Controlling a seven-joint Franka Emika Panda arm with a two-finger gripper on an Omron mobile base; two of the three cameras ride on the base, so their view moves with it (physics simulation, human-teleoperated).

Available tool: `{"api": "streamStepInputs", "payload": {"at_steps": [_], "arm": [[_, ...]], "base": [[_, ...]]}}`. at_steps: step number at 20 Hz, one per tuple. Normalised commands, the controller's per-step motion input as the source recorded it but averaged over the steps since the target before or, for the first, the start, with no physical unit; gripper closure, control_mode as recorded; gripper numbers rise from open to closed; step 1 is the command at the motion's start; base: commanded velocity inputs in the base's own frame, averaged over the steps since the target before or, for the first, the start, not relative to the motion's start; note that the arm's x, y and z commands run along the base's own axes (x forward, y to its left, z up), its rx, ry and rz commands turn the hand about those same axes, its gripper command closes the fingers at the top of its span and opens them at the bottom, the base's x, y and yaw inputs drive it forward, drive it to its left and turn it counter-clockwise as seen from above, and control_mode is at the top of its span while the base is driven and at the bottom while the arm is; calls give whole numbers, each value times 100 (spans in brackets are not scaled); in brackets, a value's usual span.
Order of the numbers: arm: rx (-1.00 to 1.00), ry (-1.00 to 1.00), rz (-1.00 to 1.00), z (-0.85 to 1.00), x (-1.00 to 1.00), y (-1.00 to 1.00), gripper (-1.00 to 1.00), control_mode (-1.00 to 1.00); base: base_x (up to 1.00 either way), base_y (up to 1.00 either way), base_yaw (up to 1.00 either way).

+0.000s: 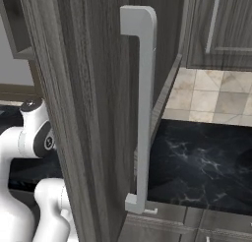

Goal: Pick the canned food and bar from the counter and place them in the cabinets closest to them.

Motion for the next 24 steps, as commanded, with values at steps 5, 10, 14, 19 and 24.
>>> {"api": "streamStepInputs", "payload": {"at_steps": [5, 10, 14, 19, 24], "arm": [[4, -2, 0, -35, 21, -1, -100, -100], [3, -2, 0, -36, 20, 0, -100, -100], [2, -2, 0, -36, 17, -1, -100, -100], [3, -2, 0, -34, 14, -4, -100, -100], [0, -2, 0, -33, 12, -2, -100, -100]], "base": [[0, 0, 0], [0, 0, 0], [0, 0, 0], [0, 0, 0], [0, 0, 0]]}}
